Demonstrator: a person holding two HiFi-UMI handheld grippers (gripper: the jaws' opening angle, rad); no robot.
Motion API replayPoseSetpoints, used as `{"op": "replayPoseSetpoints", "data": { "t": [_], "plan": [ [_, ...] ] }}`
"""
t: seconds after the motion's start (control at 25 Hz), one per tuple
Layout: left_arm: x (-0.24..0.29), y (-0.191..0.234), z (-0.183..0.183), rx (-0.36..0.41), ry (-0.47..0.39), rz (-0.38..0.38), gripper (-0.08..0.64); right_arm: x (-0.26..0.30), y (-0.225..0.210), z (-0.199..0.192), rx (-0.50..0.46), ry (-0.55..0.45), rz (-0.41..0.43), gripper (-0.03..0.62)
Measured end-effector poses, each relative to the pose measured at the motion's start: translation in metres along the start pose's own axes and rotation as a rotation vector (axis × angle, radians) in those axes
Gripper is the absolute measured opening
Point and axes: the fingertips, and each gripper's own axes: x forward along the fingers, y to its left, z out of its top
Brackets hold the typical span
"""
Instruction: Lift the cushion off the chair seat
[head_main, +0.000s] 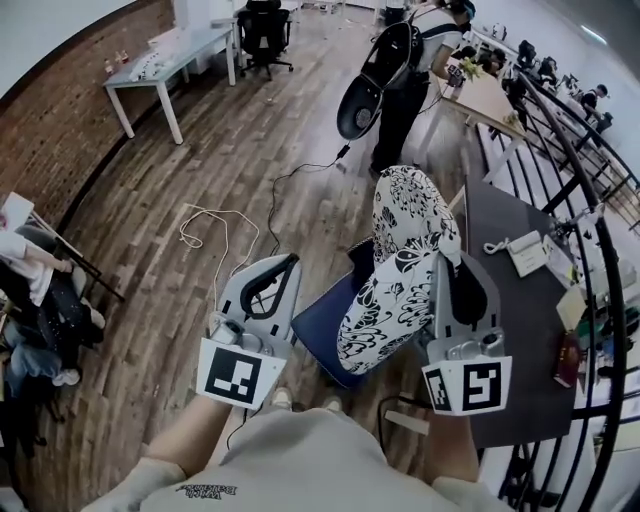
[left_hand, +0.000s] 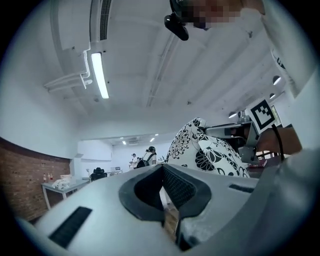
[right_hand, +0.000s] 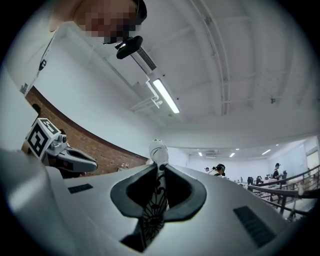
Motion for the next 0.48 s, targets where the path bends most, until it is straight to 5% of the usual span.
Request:
{"op": "replayPoseSetpoints", "data": {
  "t": [0.48],
  "plan": [
    [-0.039, -0.023, -0.026, -0.111, 0.064, -0.004, 0.005, -0.05, 0.025, -0.033, 0.063, 0.052, -0.01, 0.028]
  ]
}}
